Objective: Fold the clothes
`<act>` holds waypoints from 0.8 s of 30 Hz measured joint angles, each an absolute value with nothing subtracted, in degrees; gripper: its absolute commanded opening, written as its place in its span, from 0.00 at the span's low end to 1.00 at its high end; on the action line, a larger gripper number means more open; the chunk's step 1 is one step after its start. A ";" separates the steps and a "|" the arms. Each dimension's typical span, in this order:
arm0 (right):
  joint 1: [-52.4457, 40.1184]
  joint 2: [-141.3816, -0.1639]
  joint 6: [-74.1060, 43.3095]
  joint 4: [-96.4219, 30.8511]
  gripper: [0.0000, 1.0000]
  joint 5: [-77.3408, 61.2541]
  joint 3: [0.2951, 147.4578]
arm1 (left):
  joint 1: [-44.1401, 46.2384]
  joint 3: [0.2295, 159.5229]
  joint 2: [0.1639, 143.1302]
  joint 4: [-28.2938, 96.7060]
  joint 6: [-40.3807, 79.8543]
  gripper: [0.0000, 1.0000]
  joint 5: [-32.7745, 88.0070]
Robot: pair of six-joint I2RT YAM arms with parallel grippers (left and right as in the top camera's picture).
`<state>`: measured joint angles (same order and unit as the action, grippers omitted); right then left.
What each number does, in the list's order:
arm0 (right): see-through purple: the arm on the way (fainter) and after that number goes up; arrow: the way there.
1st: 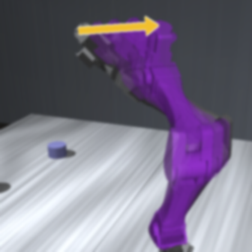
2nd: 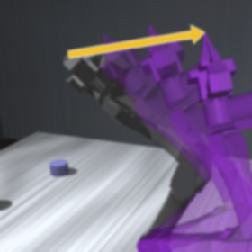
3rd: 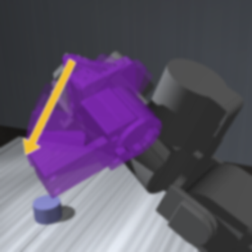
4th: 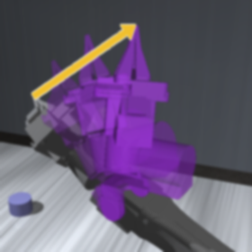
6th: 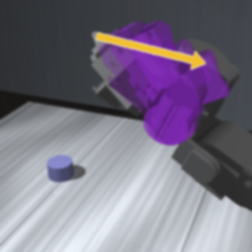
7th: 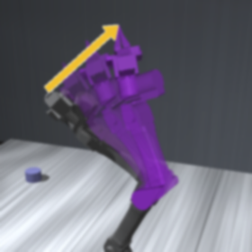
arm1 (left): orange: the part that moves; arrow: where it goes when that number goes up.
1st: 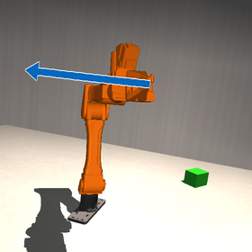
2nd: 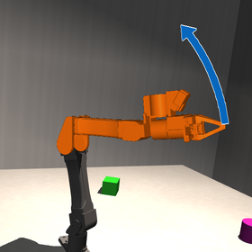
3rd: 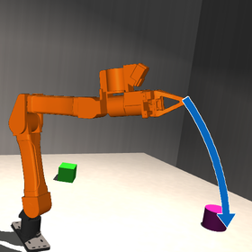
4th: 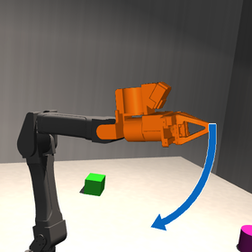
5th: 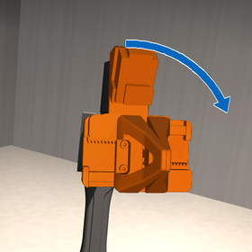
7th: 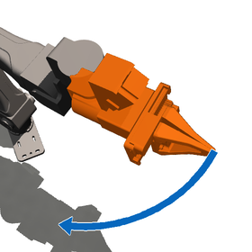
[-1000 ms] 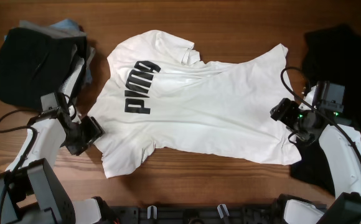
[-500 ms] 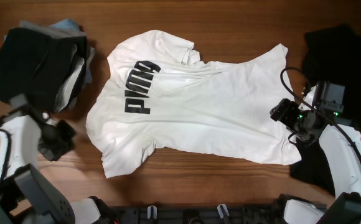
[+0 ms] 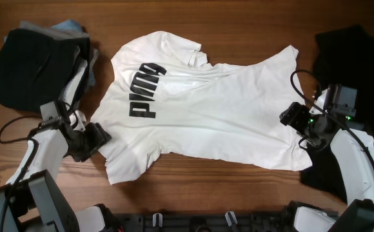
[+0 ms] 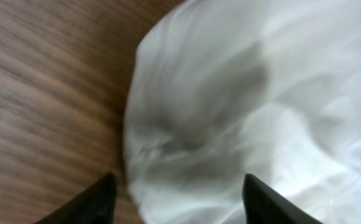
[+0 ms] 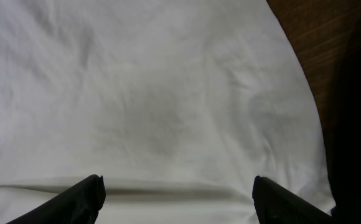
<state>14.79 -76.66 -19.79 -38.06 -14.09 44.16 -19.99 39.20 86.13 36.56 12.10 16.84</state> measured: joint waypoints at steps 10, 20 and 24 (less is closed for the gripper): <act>14.79 -76.66 -19.77 -38.09 0.80 -14.09 44.16 | -18.46 35.00 86.32 31.64 12.73 0.04 23.46; 14.79 -76.62 -19.77 -38.11 0.81 -14.09 44.16 | -31.03 48.86 86.78 56.71 19.68 0.10 11.73; 14.79 -76.62 -19.77 -38.09 0.84 -14.06 44.16 | -30.48 48.86 86.78 57.60 19.73 0.54 10.98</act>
